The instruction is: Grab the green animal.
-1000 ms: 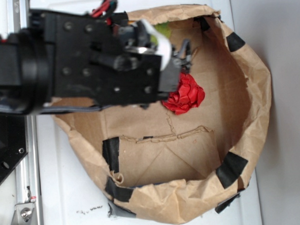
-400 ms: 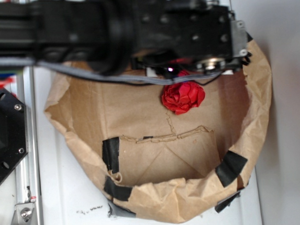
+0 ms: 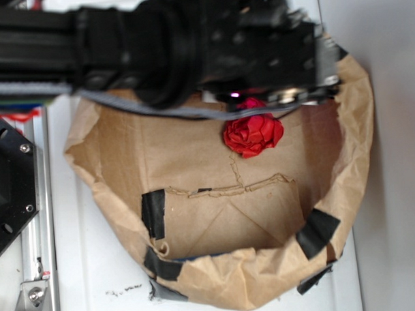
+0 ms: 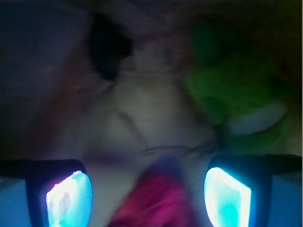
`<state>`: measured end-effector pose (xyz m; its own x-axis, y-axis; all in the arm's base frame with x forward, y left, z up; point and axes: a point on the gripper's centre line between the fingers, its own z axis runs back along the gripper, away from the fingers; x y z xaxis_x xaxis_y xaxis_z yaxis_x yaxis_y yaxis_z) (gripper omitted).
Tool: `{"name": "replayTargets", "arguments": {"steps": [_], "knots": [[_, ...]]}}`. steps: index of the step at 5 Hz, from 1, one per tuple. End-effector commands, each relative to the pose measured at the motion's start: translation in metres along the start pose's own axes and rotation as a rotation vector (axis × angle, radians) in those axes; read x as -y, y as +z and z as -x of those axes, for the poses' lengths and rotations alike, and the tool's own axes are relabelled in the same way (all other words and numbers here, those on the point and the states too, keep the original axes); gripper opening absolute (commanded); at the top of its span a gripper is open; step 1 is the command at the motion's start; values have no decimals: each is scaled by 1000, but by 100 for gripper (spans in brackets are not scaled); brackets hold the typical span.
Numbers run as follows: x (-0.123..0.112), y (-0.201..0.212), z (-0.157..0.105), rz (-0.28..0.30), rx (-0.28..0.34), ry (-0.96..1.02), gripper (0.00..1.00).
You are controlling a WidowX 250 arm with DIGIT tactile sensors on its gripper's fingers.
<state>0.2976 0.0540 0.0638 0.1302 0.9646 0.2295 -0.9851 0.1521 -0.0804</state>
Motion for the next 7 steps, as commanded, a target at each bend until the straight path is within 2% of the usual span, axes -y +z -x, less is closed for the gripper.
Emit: {"name": "replayTargets", "arguments": {"steps": [1, 2, 4, 5, 6, 7], "knots": [[-10, 37, -1, 118, 4, -15, 100], [-26, 32, 10, 100, -48, -31, 100], [-40, 28, 16, 94, -49, -30, 100], [-45, 23, 14, 85, -24, -29, 100], [-54, 18, 12, 55, 73, -3, 100], [-63, 15, 13, 40, 101, 3, 100]]}}
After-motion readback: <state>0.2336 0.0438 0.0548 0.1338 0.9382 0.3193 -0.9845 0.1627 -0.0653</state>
